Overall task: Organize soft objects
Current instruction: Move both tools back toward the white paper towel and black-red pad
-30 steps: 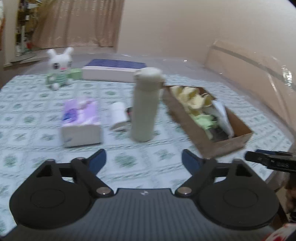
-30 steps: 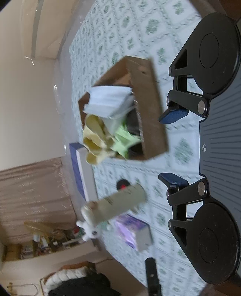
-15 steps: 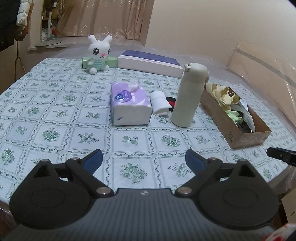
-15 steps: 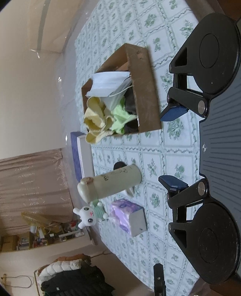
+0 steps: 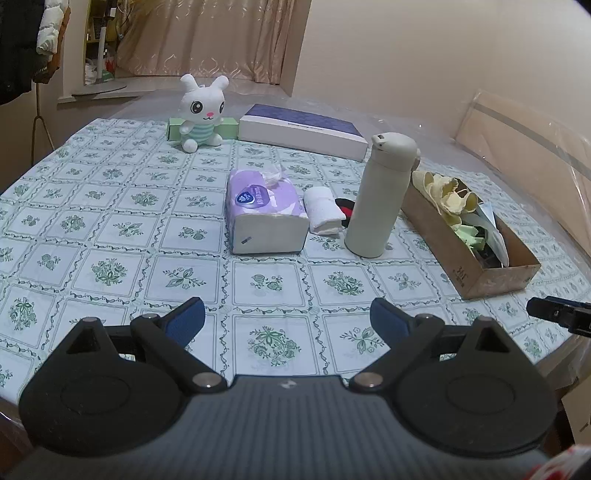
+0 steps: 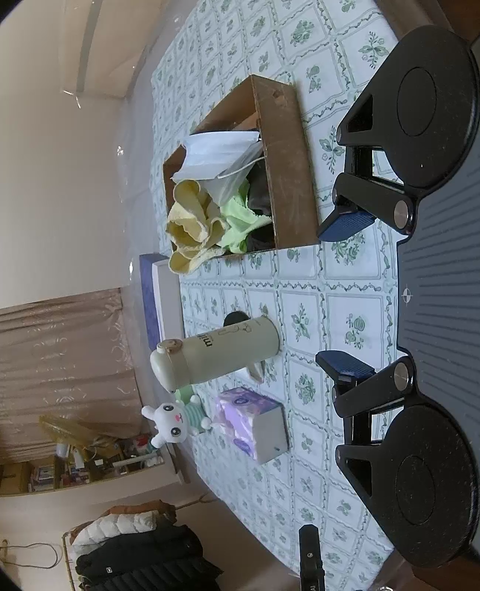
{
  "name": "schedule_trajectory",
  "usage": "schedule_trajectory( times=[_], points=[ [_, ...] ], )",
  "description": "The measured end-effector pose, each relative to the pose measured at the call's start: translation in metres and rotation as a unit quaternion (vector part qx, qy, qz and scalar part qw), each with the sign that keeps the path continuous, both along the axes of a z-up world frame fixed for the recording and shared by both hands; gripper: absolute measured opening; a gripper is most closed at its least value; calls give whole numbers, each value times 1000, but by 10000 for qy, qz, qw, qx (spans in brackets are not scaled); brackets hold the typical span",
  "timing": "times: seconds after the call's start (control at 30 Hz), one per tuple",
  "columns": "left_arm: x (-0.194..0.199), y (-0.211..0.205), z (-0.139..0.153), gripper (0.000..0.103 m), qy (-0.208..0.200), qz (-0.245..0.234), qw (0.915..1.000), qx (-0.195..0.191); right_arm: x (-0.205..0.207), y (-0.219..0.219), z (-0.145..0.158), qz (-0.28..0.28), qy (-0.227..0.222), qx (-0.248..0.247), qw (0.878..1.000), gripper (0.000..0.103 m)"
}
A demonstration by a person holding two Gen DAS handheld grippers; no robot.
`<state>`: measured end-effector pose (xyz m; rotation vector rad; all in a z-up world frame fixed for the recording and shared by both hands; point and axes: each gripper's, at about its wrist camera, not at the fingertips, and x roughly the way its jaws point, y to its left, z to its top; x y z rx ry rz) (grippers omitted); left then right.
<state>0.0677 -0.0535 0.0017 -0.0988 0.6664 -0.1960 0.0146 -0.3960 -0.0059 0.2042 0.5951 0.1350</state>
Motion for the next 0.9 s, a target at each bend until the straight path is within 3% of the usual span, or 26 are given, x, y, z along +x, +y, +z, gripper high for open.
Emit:
schedule_trajectory(
  times=[0.37, 0.57, 0.7, 0.9],
  points=[
    [7, -2, 0, 95, -45, -308, 9995, 67, 6, 0, -2, 84, 45, 15, 10000, 65],
    [32, 1, 6, 95, -197, -797, 9960, 356, 29, -9, -5, 539, 5, -439, 9976, 65],
    [58, 3, 13, 95, -382, -1269, 9883, 759, 52, -23, -5, 1110, -138, -986, 9888, 65],
    [110, 7, 27, 95, -623, -2146, 9680, 1139, 101, -42, 9, 2015, -344, -1734, 9634, 66]
  ],
)
